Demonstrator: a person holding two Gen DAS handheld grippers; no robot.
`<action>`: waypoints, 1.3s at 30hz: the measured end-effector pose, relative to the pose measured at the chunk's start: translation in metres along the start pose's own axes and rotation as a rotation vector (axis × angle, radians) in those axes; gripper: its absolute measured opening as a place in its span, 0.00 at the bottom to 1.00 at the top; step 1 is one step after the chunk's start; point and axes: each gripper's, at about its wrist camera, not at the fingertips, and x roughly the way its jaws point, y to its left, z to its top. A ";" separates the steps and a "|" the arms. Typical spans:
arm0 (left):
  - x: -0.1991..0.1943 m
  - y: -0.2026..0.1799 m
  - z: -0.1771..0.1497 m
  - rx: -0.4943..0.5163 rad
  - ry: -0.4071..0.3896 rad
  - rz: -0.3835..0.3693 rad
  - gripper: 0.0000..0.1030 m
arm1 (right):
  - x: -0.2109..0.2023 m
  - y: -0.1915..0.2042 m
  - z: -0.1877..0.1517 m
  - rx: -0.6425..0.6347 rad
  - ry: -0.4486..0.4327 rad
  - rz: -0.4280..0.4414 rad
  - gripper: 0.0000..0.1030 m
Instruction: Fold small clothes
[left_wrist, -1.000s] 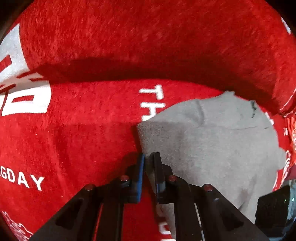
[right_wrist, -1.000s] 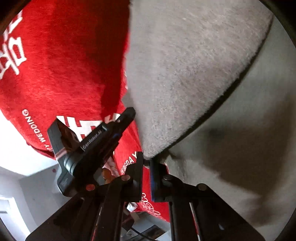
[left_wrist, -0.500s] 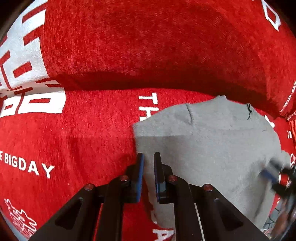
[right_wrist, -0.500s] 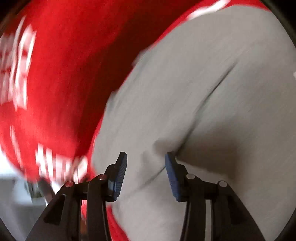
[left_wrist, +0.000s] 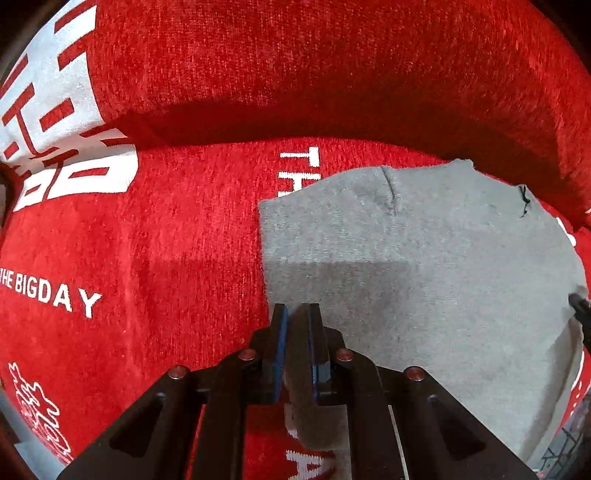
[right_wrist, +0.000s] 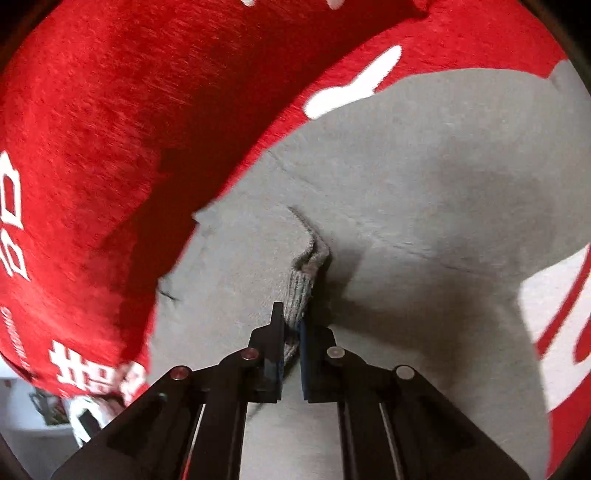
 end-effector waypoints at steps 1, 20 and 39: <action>0.000 -0.002 -0.001 0.002 -0.001 0.008 0.12 | 0.004 -0.005 -0.001 0.009 0.012 -0.005 0.07; -0.034 -0.144 -0.052 0.105 0.029 0.033 0.12 | -0.059 -0.058 0.000 -0.101 0.071 -0.064 0.45; -0.028 -0.272 -0.058 0.198 0.035 0.105 0.99 | -0.090 -0.117 0.023 -0.063 0.090 0.017 0.69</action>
